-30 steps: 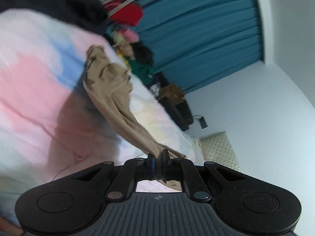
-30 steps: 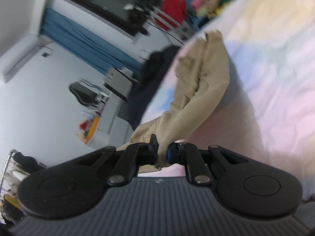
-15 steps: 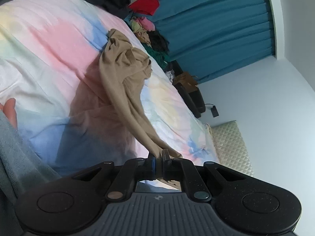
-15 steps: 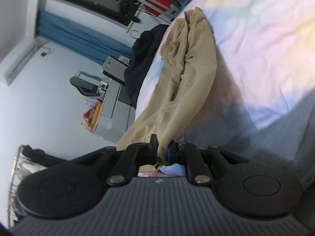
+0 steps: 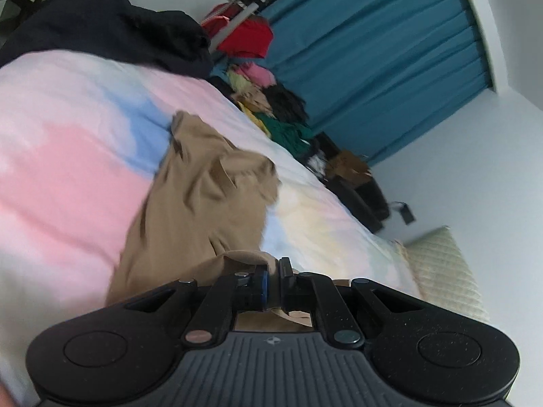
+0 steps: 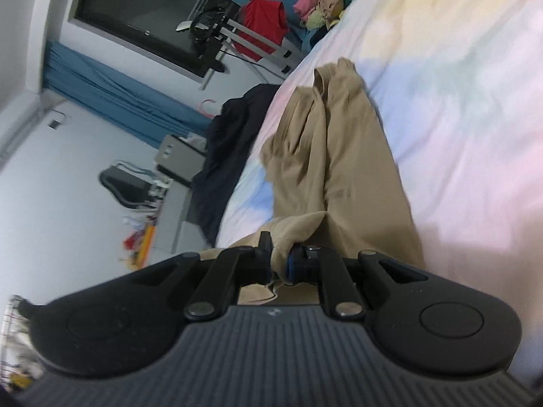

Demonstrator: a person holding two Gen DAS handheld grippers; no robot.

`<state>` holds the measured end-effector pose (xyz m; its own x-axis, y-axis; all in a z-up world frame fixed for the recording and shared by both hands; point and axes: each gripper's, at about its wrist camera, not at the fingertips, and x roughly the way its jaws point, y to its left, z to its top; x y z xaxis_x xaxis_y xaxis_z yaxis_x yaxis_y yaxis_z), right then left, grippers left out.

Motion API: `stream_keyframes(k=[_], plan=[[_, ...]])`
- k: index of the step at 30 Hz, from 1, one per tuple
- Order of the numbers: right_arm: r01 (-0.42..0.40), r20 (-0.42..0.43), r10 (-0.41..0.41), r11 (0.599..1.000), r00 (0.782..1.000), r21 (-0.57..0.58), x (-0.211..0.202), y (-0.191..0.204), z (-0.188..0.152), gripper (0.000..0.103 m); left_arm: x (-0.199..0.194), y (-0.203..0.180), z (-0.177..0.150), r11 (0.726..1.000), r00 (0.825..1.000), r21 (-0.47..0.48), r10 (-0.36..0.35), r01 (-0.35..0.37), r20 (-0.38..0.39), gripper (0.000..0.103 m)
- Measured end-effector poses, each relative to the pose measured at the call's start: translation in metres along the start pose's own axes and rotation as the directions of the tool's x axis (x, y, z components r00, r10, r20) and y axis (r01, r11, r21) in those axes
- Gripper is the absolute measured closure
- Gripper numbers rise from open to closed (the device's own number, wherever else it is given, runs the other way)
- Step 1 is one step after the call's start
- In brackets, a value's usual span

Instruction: Fold clothes

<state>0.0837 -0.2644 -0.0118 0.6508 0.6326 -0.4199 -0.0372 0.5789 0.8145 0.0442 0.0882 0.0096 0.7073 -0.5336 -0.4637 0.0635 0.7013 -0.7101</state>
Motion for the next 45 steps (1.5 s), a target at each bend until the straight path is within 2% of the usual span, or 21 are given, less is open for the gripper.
stream_keyframes(k=[7, 10, 17, 24, 28, 30, 31, 32, 33, 34, 35, 36, 38, 40, 45], plan=[[0.073, -0.007, -0.073, 0.997, 0.997, -0.004, 0.081, -0.019, 0.034, 0.091, 0.079, 0.023, 0.041, 0.986, 0.991, 0.103, 0.131, -0.131, 0.003, 0.097], [0.088, -0.017, -0.088, 0.996, 0.996, 0.003, 0.107, -0.036, 0.039, 0.091, 0.109, 0.042, 0.047, 0.979, 0.988, 0.134, 0.155, -0.153, -0.009, 0.096], [0.136, -0.006, -0.137, 0.988, 0.991, -0.07, 0.148, -0.058, 0.052, 0.091, 0.169, 0.08, 0.052, 0.971, 0.982, 0.158, 0.188, -0.182, -0.024, 0.096], [0.174, -0.019, -0.176, 0.981, 0.984, -0.09, 0.172, -0.076, 0.056, 0.091, 0.204, 0.082, 0.042, 0.912, 0.957, 0.314, 0.287, -0.263, -0.033, 0.095], [0.171, -0.036, -0.174, 0.983, 0.984, -0.071, 0.174, -0.081, 0.057, 0.09, 0.204, 0.075, 0.036, 0.886, 0.95, 0.365, 0.313, -0.285, -0.019, 0.091], [0.173, -0.037, -0.176, 0.982, 0.984, -0.069, 0.169, -0.078, 0.058, 0.088, 0.2, 0.068, 0.034, 0.879, 0.949, 0.382, 0.315, -0.286, -0.014, 0.075], [0.177, -0.03, -0.18, 0.981, 0.983, -0.074, 0.165, -0.075, 0.058, 0.086, 0.197, 0.064, 0.032, 0.872, 0.948, 0.394, 0.319, -0.292, -0.005, 0.063], [0.183, -0.018, -0.185, 0.98, 0.983, -0.082, 0.161, -0.071, 0.056, 0.075, 0.192, 0.059, 0.03, 0.86, 0.945, 0.41, 0.327, -0.303, 0.014, 0.049], [0.183, -0.003, -0.184, 0.979, 0.983, -0.093, 0.154, -0.066, 0.054, 0.054, 0.188, 0.054, 0.028, 0.848, 0.942, 0.425, 0.334, -0.315, 0.033, 0.043], [0.179, 0.015, -0.179, 0.978, 0.984, -0.105, 0.146, -0.061, 0.052, 0.041, 0.182, 0.048, 0.025, 0.835, 0.938, 0.44, 0.342, -0.33, 0.055, 0.035], [0.173, 0.035, -0.17, 0.978, 0.985, -0.118, 0.137, -0.055, 0.049, 0.015, 0.174, 0.041, 0.023, 0.824, 0.936, 0.453, 0.344, -0.341, 0.079, 0.031], [0.167, 0.058, -0.161, 0.977, 0.985, -0.135, 0.127, -0.047, 0.046, 0.008, 0.165, 0.034, 0.021, 0.817, 0.937, 0.466, 0.333, -0.341, 0.102, 0.028], [0.166, 0.101, -0.149, 0.967, 0.984, -0.194, 0.105, -0.03, 0.038, 0.01, 0.146, 0.019, 0.017, 0.798, 0.937, 0.492, 0.316, -0.347, 0.149, 0.019], [0.182, 0.152, -0.145, 0.946, 0.978, -0.269, 0.084, -0.01, 0.029, 0.01, 0.125, 0.005, 0.011, 0.776, 0.933, 0.518, 0.3, -0.36, 0.199, 0.018], [0.241, 0.284, -0.13, 0.882, 0.95, -0.405, 0.041, 0.026, 0.005, 0.01, 0.08, -0.023, -0.008, 0.762, 0.927, 0.534, 0.248, -0.367, 0.282, 0.005]])
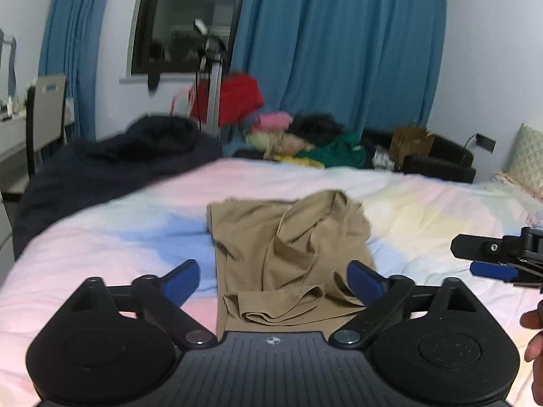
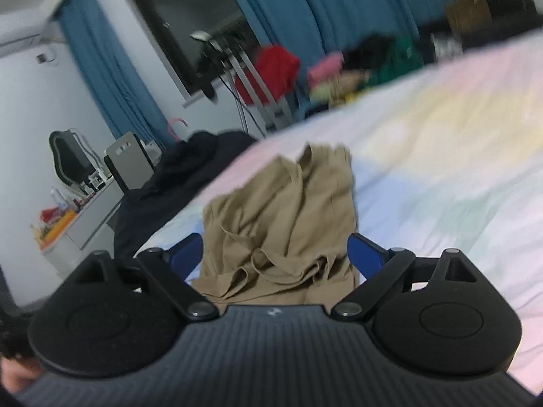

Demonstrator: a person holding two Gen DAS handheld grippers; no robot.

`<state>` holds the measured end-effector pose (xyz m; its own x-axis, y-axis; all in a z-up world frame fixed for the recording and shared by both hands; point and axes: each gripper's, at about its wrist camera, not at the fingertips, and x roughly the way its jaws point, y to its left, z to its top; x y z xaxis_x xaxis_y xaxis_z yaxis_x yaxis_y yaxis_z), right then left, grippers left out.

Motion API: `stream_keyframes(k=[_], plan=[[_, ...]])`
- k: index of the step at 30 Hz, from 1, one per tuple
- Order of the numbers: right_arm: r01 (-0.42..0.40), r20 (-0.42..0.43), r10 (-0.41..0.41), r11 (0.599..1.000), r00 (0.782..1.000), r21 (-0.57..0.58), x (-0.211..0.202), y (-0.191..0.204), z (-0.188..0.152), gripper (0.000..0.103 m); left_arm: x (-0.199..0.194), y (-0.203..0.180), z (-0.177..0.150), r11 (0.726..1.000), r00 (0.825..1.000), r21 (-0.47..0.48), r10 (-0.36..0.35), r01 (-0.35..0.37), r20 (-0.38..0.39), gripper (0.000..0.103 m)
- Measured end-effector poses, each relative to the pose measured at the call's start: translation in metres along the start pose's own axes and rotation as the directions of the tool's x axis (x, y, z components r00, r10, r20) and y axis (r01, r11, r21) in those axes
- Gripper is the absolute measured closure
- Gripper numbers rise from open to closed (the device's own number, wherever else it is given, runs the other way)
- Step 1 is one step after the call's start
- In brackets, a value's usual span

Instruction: Fold clothes

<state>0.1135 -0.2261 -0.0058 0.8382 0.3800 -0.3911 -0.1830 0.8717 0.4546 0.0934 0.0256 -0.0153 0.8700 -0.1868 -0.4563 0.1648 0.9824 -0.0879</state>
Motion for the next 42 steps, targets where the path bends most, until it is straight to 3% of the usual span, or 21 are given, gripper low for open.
stream_keyframes(k=[7, 12, 20, 25, 33, 35, 38, 40, 42], plan=[[0.062, 0.101, -0.055, 0.996, 0.993, -0.066, -0.046, 0.014, -0.012, 0.01, -0.054, -0.008, -0.012, 1.0, 0.998, -0.003, -0.011, 0.011, 0.055, 0.002], [0.1, 0.115, -0.089, 0.991, 0.989, -0.09, -0.054, 0.016, -0.027, 0.01, -0.069, -0.01, -0.022, 1.0, 0.996, 0.004, 0.02, -0.021, 0.088, 0.002], [0.174, 0.15, -0.146, 0.967, 0.978, -0.189, -0.04, 0.021, -0.033, 0.01, -0.051, -0.006, -0.029, 1.0, 0.998, -0.005, 0.025, -0.025, 0.05, 0.002], [0.186, 0.158, -0.159, 0.966, 0.975, -0.177, -0.037, 0.019, -0.032, 0.01, -0.028, -0.015, -0.043, 1.0, 0.999, 0.025, 0.017, -0.016, -0.038, 0.002], [0.205, 0.152, -0.179, 0.963, 0.972, -0.174, -0.031, 0.016, -0.034, 0.01, -0.014, -0.019, -0.05, 0.999, 0.996, 0.045, 0.024, -0.02, -0.084, 0.002], [0.212, 0.156, -0.185, 0.961, 0.97, -0.178, -0.031, 0.017, -0.035, 0.01, -0.006, -0.012, -0.05, 1.0, 0.988, -0.007, 0.001, -0.003, -0.156, 0.002], [0.223, 0.158, -0.196, 0.958, 0.968, -0.181, -0.03, 0.016, -0.037, 0.01, 0.007, 0.006, -0.051, 0.988, 0.961, -0.149, -0.069, 0.03, -0.269, 0.002], [0.228, 0.156, -0.201, 0.957, 0.967, -0.181, -0.029, 0.016, -0.037, 0.01, 0.015, 0.019, -0.055, 0.968, 0.935, -0.247, -0.116, 0.031, -0.335, 0.002], [0.232, 0.152, -0.206, 0.956, 0.967, -0.18, -0.028, 0.015, -0.038, 0.01, 0.022, 0.032, -0.063, 0.931, 0.904, -0.364, -0.192, 0.044, -0.381, 0.002]])
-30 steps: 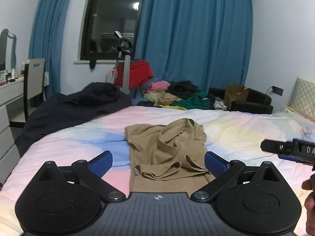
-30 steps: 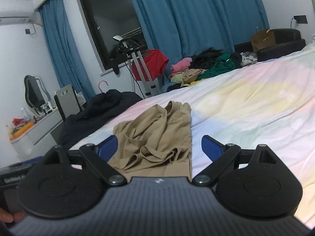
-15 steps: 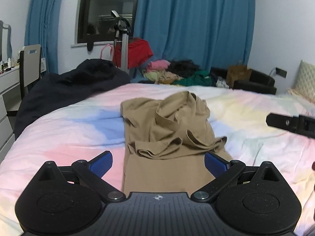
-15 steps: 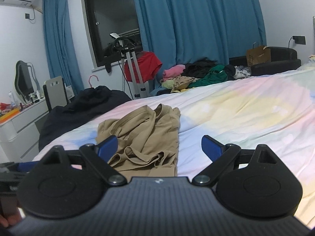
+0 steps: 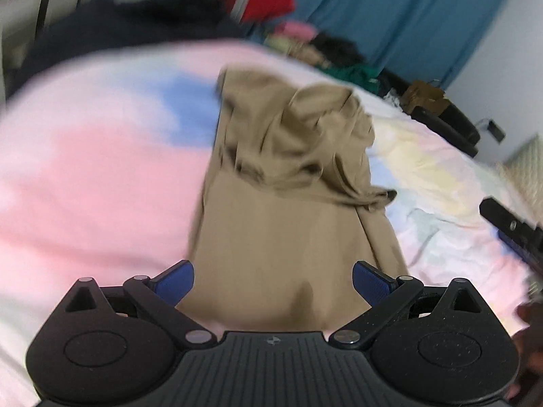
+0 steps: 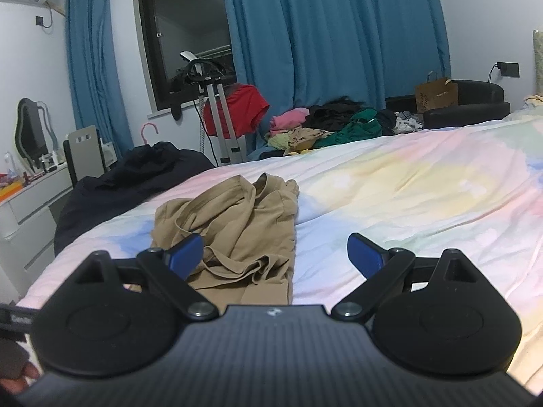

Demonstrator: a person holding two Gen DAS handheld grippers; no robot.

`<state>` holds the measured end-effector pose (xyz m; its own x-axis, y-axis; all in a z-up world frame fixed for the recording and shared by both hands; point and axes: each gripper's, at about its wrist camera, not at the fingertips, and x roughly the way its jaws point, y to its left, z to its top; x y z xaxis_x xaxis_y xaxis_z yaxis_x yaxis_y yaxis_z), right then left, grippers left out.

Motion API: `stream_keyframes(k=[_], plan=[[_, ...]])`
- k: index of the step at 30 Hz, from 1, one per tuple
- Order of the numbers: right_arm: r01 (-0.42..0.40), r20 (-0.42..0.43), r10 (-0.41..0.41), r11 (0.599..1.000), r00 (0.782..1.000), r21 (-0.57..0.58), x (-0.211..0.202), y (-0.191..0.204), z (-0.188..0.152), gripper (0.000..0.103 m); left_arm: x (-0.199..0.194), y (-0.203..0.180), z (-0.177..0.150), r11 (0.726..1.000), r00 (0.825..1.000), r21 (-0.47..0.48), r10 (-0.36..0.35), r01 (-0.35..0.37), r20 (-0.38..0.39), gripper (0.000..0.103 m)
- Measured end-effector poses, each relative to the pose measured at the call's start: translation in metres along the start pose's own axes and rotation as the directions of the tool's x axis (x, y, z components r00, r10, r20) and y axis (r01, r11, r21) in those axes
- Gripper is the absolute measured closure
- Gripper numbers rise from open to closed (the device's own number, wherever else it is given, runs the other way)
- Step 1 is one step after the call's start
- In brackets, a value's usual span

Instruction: Fold clothes

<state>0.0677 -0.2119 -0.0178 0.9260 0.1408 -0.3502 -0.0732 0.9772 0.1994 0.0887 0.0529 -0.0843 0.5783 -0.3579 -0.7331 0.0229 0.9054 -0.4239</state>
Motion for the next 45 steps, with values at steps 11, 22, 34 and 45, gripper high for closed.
stream_keyframes(k=[11, 22, 34, 45], plan=[[0.01, -0.042, -0.009, 1.0, 0.999, 0.015, 0.009, -0.001, -0.005, 0.01, 0.046, 0.045, -0.015, 0.926, 0.961, -0.357, -0.198, 0.12, -0.191, 0.003], [0.005, -0.066, -0.005, 1.0, 0.998, 0.003, 0.012, 0.005, -0.01, 0.01, 0.045, 0.053, -0.01, 0.904, 0.978, -0.389, -0.206, 0.176, -0.036, 0.009], [-0.004, -0.093, 0.008, 0.999, 0.996, 0.048, 0.014, 0.0, -0.012, 0.01, 0.053, 0.046, -0.013, 0.929, 0.987, -0.348, -0.151, 0.127, -0.044, 0.039], [-0.198, -0.31, 0.459, 0.769, 0.833, 0.608, 0.044, -0.021, -0.053, 0.01, 0.033, 0.047, -0.016, 0.94, 0.991, -0.314, -0.131, 0.136, 0.037, 0.085]])
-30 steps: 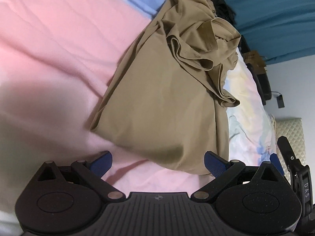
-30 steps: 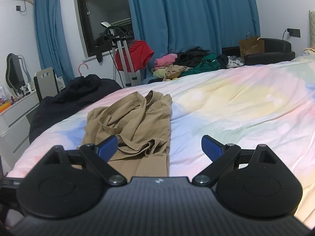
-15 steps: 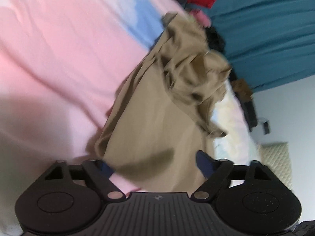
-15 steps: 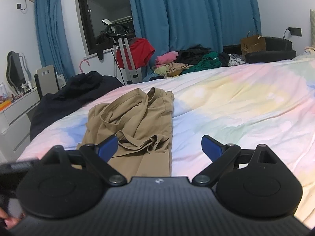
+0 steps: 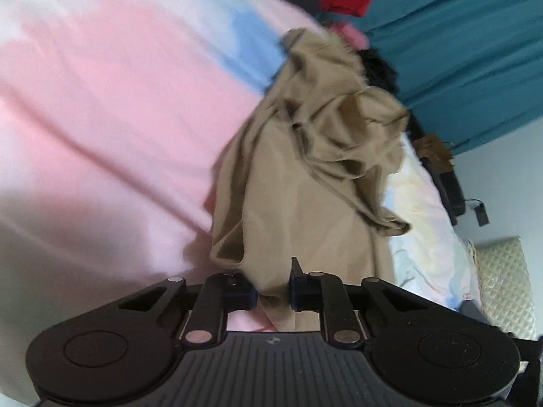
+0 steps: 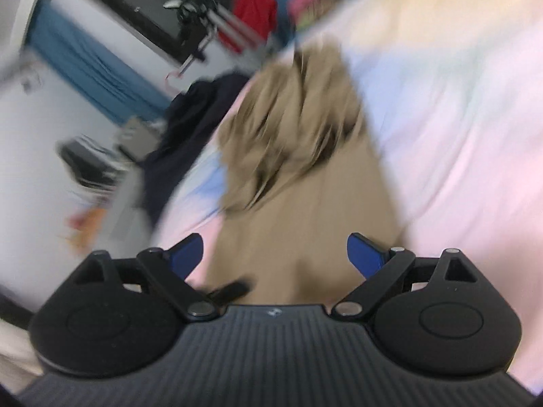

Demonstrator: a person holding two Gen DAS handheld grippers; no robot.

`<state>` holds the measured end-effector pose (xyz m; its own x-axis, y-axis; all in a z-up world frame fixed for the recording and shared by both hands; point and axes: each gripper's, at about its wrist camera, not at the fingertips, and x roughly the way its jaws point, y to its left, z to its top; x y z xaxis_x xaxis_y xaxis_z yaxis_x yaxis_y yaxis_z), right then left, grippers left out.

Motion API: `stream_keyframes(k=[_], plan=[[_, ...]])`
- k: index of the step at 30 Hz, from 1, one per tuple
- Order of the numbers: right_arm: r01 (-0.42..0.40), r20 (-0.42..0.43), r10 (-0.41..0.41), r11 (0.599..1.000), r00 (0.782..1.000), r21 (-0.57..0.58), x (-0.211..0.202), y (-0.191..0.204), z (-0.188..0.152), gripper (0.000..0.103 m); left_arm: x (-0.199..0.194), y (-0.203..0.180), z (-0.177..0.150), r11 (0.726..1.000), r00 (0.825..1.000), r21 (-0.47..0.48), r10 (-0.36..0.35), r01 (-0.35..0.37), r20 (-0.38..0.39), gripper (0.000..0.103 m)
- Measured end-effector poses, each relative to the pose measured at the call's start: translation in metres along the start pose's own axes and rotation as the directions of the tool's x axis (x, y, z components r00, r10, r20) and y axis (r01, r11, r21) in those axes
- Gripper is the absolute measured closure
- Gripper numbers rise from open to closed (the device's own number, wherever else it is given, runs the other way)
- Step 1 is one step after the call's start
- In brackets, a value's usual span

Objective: Fold clothes
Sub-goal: 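Grasp the folded shirt edge with the left gripper while the right gripper grasps too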

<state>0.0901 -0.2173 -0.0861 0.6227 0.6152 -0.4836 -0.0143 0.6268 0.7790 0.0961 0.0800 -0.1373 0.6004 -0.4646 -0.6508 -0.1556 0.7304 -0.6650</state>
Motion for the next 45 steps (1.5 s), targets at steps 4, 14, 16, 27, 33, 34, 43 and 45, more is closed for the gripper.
stream_keyframes(k=[4, 14, 16, 27, 33, 34, 43, 45], plan=[[-0.069, -0.107, 0.09, 0.98, 0.99, 0.184, 0.02, -0.018, -0.013, 0.009, -0.003, 0.002, 0.002, 0.998, 0.999, -0.045, -0.046, 0.047, 0.013, 0.08], [-0.086, -0.13, 0.139, 0.933, 0.982, 0.35, 0.043, -0.042, -0.026, 0.011, 0.007, 0.021, 0.005, 0.977, 0.996, -0.194, -0.085, 0.088, 0.022, 0.089], [-0.072, -0.106, 0.12, 0.924, 0.987, 0.376, 0.043, -0.049, -0.026, 0.01, 0.004, 0.019, 0.005, 0.978, 0.995, -0.183, -0.091, 0.097, 0.041, 0.09], [-0.022, 0.088, -0.021, 0.887, 0.996, 0.461, 0.021, -0.076, -0.018, 0.049, -0.007, 0.014, 0.006, 0.965, 0.982, -0.189, -0.168, 0.182, 0.088, 0.09], [-0.002, 0.097, -0.037, 0.929, 0.995, 0.371, 0.014, -0.064, -0.01, 0.076, -0.004, 0.011, 0.004, 0.969, 0.986, -0.179, -0.166, 0.168, 0.024, 0.068], [-0.017, 0.107, -0.023, 0.933, 0.994, 0.358, 0.009, -0.062, -0.008, 0.077, -0.001, 0.009, 0.004, 0.971, 0.985, -0.169, -0.172, 0.17, -0.001, 0.06], [-0.145, 0.178, 0.096, 0.948, 0.979, 0.284, -0.002, -0.043, 0.01, 0.081, 0.039, -0.007, -0.006, 0.925, 0.919, -0.2, -0.356, 0.322, -0.166, 0.041], [-0.143, 0.18, 0.093, 0.945, 0.979, 0.293, -0.002, -0.045, 0.012, 0.081, 0.037, -0.004, -0.003, 0.922, 0.929, -0.212, -0.352, 0.323, -0.117, 0.042]])
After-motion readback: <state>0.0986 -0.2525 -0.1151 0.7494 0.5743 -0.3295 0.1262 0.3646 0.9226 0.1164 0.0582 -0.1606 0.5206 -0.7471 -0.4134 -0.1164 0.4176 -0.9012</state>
